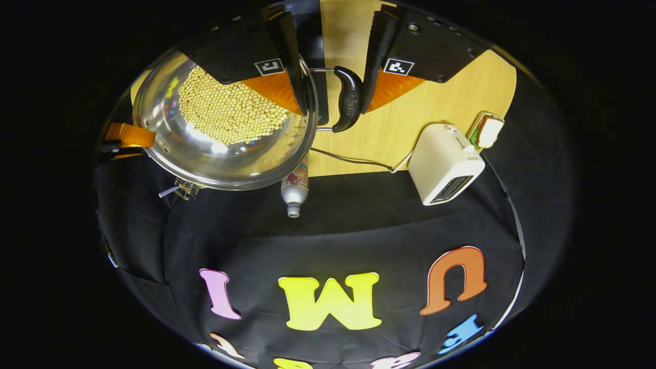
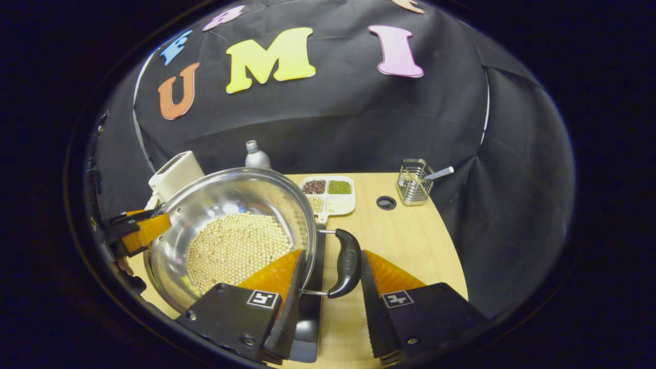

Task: First push the handle of the pot to place it horizontally, then grasp the pot with both hands and set it on the induction cooktop.

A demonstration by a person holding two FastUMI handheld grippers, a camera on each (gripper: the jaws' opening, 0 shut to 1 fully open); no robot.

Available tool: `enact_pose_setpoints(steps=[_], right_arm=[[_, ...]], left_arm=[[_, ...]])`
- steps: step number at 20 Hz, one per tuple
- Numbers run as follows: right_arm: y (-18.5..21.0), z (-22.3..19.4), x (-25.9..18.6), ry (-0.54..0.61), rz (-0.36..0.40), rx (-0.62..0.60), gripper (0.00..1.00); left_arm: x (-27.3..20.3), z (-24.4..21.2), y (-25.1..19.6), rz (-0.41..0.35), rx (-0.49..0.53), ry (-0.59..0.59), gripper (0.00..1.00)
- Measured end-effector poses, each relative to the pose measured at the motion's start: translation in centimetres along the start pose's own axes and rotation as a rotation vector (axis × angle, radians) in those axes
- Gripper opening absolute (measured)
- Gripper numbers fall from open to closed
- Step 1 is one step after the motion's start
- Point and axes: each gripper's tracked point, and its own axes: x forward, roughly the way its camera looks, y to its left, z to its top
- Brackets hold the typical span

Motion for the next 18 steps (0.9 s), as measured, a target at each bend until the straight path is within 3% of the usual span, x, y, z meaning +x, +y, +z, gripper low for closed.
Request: enact_pose_setpoints(steps=[10, 11, 12, 18], right_arm=[[0.4, -3.1, 3.2, 0.006, -0.044, -0.018, 0.60], [0.4, -2.8, 3.2, -0.015, -0.031, 0.013, 0.58], [0.4, -3.0, 3.8, -0.016, -0.020, 0.022, 0.58], [0.4, -2.8, 3.9, -0.071, 0.007, 0.038, 0.61]], left_arm=[[3.5, -4.6, 0.3, -0.035, -0.067, 0.056, 0.55], [3.9, -3.2, 0.3, -0.028, -0.053, -0.021, 0.55], [3.8, -4.3, 0.3, -0.024, -0.045, 0.018, 0.55], [3.1, -4.3, 0.5, -0.031, -0.094, -0.039, 0.55]])
